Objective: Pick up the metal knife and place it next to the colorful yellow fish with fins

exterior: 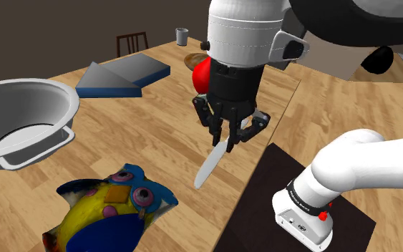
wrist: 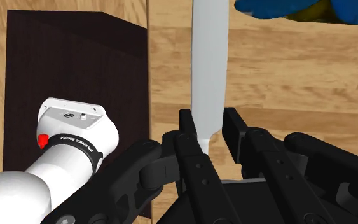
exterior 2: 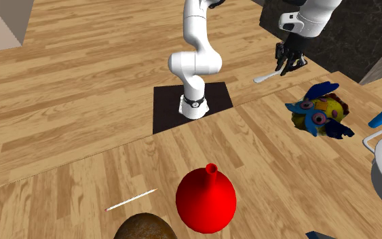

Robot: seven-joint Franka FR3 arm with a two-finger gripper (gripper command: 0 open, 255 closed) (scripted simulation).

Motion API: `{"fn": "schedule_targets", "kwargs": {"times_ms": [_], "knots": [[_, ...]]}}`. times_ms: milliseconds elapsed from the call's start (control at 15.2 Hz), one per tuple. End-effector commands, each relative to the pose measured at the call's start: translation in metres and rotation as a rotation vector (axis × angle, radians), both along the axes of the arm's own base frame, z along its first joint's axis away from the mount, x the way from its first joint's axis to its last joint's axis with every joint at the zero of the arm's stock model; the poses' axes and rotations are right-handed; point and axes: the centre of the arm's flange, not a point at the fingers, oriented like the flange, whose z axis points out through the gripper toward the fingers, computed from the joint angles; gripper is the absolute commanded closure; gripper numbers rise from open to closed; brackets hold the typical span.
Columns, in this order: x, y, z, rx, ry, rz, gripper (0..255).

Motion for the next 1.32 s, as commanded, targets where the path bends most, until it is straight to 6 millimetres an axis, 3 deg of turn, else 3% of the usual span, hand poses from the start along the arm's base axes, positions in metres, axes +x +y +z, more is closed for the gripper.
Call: {"fn": "schedule_targets", "kwargs": {"times_ms": [0,66,1254], "knots": [[-0.010,0.023,0.001,0.001,0.001,-0.001,255],[-0.013,0.032,0.001,0.001,0.001,-0.001,255],[-0.013,0.032,-0.094,0.001,0.001,-0.001,255]]}}
